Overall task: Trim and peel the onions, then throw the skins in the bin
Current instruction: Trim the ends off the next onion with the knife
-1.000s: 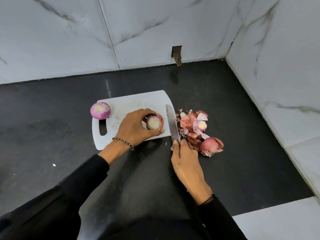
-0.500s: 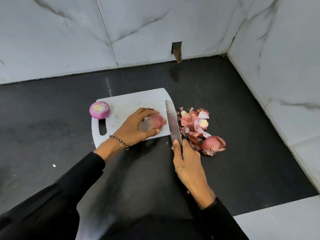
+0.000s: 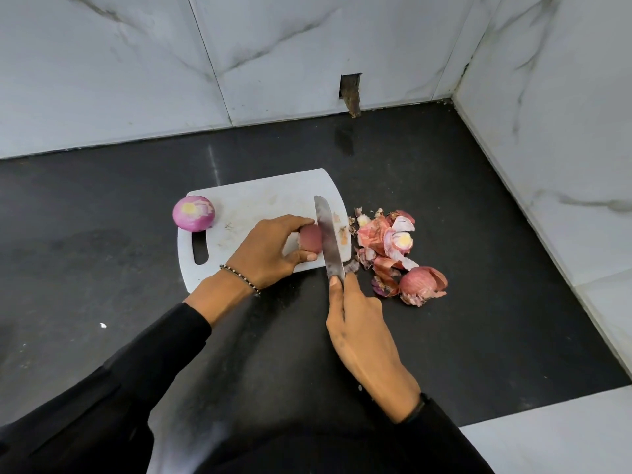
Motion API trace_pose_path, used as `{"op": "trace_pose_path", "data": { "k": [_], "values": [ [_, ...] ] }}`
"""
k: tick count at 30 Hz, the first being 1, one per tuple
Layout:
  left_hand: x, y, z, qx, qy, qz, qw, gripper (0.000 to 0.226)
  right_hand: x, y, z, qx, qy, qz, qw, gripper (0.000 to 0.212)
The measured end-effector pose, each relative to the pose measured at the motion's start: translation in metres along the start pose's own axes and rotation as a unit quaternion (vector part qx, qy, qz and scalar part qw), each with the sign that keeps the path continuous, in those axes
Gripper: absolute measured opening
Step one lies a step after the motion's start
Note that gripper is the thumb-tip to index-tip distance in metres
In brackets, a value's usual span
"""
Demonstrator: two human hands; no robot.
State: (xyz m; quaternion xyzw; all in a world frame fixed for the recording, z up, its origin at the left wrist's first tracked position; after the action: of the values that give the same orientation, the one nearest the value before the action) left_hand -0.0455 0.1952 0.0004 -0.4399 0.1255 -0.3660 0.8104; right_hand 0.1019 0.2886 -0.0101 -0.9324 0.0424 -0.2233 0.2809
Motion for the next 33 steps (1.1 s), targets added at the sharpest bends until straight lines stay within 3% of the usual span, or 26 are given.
{"op": "trace_pose_path", "data": {
  "k": [5,11,23,28,33],
  "values": [
    [-0.005,0.004,0.005,-0.067,0.006,-0.046,0.997,0.072,0.0,0.003,-0.005,0.026,0.02,-0.002,0.999,0.03],
    [-0.008,0.008,0.014,-0.115,0.027,-0.054,0.992,0.073,-0.006,0.0,0.001,-0.051,0.031,0.003,0.998,0.026],
    [0.003,0.019,0.01,-0.147,0.038,-0.118,0.981,0.072,-0.016,0.005,0.008,-0.057,0.029,-0.019,0.998,0.032],
    [0.009,0.009,0.011,-0.167,0.033,-0.043,0.985,0.059,-0.016,0.007,0.018,-0.068,0.054,-0.042,0.995,0.041],
    [0.006,0.004,0.009,-0.179,0.021,0.008,0.984,0.066,-0.013,0.002,0.016,-0.068,0.035,-0.025,0.997,0.033]
  ]
}}
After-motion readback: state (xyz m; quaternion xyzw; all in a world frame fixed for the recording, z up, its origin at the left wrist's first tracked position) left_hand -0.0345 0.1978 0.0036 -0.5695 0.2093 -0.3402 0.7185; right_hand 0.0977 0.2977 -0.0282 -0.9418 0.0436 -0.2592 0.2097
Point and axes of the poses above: each hand's wrist, its own x-axis away from the middle knuckle, its own y-axis out of the palm, z = x × y, the point moved 6 cm from there along -x, towards the middle knuckle, and after that the axes turned 7 degrees about -z, right-handed, at the moved point
